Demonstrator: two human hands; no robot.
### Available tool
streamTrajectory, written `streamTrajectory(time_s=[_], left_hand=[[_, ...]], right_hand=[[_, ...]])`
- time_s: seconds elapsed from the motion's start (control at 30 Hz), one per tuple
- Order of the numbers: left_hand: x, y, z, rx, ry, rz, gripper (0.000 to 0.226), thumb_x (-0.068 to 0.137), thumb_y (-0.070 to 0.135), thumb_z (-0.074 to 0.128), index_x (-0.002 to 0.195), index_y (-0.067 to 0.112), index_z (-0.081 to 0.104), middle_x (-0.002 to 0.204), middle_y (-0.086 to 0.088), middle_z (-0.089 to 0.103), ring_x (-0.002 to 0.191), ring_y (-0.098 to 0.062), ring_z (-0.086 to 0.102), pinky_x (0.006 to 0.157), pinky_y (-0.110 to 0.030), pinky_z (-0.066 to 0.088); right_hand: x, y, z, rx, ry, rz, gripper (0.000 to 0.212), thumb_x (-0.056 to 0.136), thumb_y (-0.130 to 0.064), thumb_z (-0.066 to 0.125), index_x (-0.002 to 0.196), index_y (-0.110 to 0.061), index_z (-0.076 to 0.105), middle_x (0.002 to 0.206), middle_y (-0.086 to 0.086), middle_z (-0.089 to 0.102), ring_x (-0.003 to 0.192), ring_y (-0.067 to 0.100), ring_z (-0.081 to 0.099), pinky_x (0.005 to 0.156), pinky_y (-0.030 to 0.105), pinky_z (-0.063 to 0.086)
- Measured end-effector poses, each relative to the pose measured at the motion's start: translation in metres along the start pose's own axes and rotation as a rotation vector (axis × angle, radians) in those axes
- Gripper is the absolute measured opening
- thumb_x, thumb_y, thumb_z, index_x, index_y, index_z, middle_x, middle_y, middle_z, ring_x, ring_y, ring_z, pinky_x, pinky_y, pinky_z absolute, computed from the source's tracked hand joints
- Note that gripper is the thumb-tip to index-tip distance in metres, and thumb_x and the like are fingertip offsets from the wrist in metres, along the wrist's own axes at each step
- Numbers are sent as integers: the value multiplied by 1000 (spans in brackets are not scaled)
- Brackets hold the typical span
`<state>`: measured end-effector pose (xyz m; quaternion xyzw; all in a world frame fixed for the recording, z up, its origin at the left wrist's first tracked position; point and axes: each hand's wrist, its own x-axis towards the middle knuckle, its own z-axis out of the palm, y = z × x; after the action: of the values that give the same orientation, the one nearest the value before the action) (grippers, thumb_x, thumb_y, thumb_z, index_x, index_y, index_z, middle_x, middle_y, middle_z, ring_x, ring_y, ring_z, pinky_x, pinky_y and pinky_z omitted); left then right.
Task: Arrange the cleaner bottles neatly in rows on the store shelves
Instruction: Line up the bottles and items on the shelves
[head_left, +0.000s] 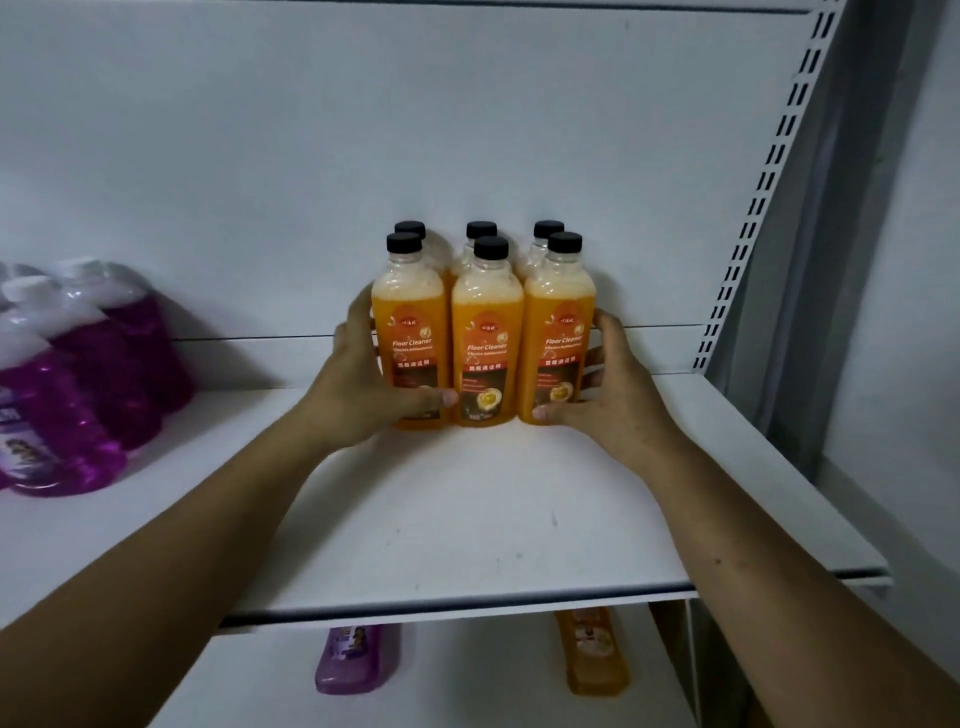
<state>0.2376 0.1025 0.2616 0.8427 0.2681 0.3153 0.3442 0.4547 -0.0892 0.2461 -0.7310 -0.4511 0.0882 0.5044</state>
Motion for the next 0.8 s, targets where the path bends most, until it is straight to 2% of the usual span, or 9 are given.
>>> streamTrajectory(time_s=[0.1, 0.23, 0.5, 0.8], left_hand=[[0, -3, 19, -54, 64, 31, 133, 52, 70, 93, 155, 42, 15, 150, 5, 45, 136, -19, 52, 108, -48, 51], [1, -6, 26, -64, 147, 52, 122, 62, 65, 91, 156, 44, 15, 151, 5, 44, 136, -19, 52, 106, -50, 53], [-1, -7, 28, -63, 153, 54, 117, 70, 59, 91, 156, 38, 14, 153, 5, 43, 137, -17, 53, 108, -51, 53], [-5, -5, 31, -55, 173, 36, 110, 72, 62, 87, 156, 34, 22, 151, 4, 43, 138, -18, 50, 110, -51, 51]], right_hand=[[-1, -3, 6, -10, 58, -10, 123, 61, -32, 101, 154, -43, 22, 134, -17, 53, 120, 14, 59, 101, 44, 55], [2, -8, 16, -75, 141, -45, 121, 60, -44, 99, 153, -37, 23, 149, -5, 54, 133, 22, 57, 106, 52, 53], [5, -6, 22, -113, 194, -68, 120, 58, -52, 98, 151, -37, 23, 150, -6, 52, 134, 21, 57, 104, 53, 54], [8, -2, 21, -86, 179, -82, 120, 59, -49, 98, 153, -35, 25, 150, -6, 52, 136, 22, 55, 106, 54, 54]])
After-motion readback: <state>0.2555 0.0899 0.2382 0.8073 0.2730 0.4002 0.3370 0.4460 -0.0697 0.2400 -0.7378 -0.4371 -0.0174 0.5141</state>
